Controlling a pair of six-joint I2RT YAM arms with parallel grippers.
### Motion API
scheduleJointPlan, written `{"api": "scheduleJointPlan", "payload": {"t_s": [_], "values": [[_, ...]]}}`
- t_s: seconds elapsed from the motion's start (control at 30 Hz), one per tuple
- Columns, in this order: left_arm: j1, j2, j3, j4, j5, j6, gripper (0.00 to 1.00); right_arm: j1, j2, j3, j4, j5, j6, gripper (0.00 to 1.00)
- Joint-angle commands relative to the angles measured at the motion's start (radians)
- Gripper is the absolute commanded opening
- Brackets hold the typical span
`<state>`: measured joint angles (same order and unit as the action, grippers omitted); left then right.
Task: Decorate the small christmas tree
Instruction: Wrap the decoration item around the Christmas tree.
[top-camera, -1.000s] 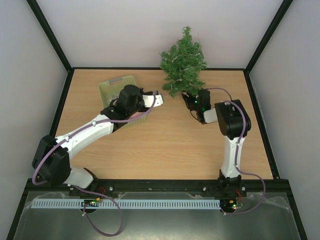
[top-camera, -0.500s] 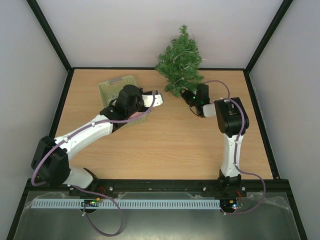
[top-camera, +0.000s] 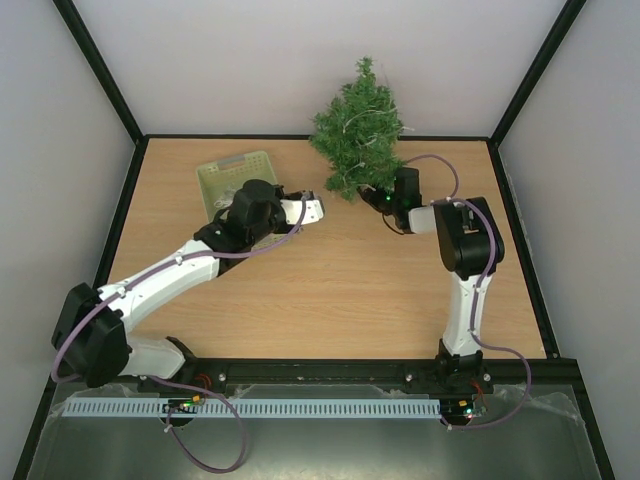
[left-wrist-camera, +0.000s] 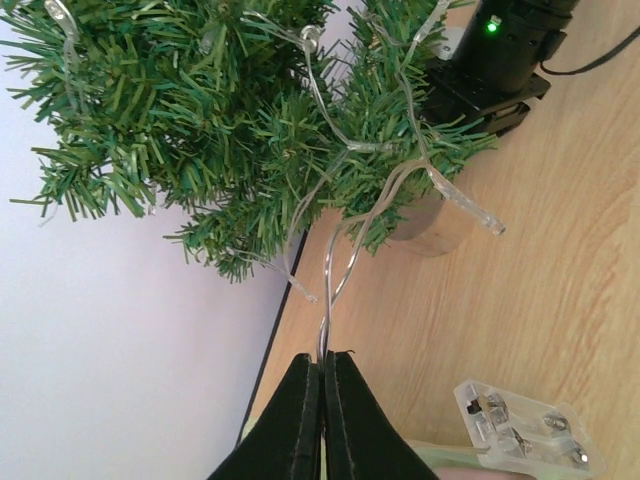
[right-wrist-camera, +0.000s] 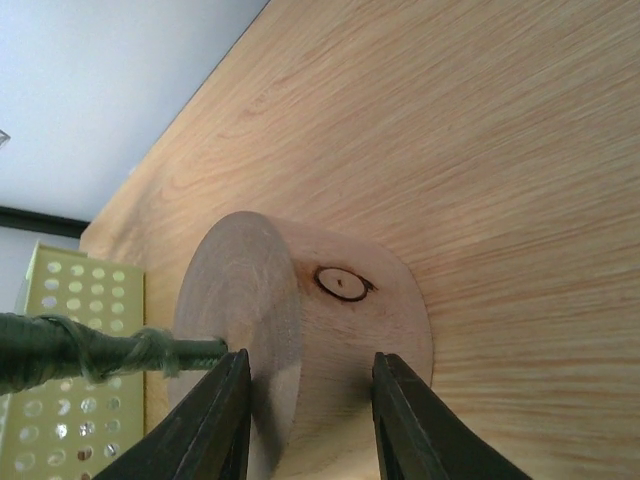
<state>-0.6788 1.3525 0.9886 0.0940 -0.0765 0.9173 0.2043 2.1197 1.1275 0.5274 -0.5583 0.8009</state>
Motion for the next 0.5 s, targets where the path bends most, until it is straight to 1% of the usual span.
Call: {"api": "scheduleJointPlan", "payload": {"t_s": [0.0, 0.17, 0.47], "values": [[-0.004, -0.061, -0.036, -0.010, 0.042, 0.009, 0.02, 0.008, 0.006, -0.077, -0.224, -0.033, -0.122, 0.30], [-0.007, -0.084, -0.044, -0.030, 0.075, 0.011, 0.02, 0.008, -0.027, -0.084, -0.298, -0.020, -0.220, 0.30], [-0.040, -0.125, -0.064, -0.048, 0.106, 0.018, 0.02, 0.008, -0.075, -0.142, -0.374, 0.010, -0.320, 0.30]]}}
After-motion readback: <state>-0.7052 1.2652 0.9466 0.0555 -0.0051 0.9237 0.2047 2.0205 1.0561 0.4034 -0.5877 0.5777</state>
